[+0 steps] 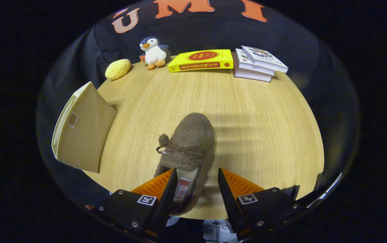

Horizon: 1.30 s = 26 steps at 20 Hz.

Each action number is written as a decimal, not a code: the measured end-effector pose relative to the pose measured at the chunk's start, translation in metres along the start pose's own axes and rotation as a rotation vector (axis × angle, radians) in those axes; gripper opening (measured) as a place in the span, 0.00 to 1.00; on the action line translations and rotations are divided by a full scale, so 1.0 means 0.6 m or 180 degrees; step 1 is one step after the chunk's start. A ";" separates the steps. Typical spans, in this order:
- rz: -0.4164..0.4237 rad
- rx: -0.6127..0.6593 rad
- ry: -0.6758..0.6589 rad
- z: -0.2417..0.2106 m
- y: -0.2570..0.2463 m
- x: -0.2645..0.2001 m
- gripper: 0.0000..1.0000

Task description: Open the storage box then place both shoes into the box .Put the left shoe in first, then the right shoe, with the right side of both shoes facing outward in a uniform manner.

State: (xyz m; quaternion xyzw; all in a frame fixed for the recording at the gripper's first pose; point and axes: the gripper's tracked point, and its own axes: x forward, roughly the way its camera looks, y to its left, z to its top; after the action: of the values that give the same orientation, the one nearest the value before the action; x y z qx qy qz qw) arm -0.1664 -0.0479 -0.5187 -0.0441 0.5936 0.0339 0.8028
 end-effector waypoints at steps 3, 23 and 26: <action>-0.0253 -0.0185 -0.0199 0.012 -0.029 0.025 0.62; -0.0237 0.0536 -0.0474 0.114 0.033 -0.038 0.04; -0.0158 0.0552 -0.0599 0.169 0.079 -0.103 0.05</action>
State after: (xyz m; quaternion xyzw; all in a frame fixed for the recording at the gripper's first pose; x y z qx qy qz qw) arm -0.0930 0.0106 -0.4315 0.0142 0.5151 -0.0333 0.8564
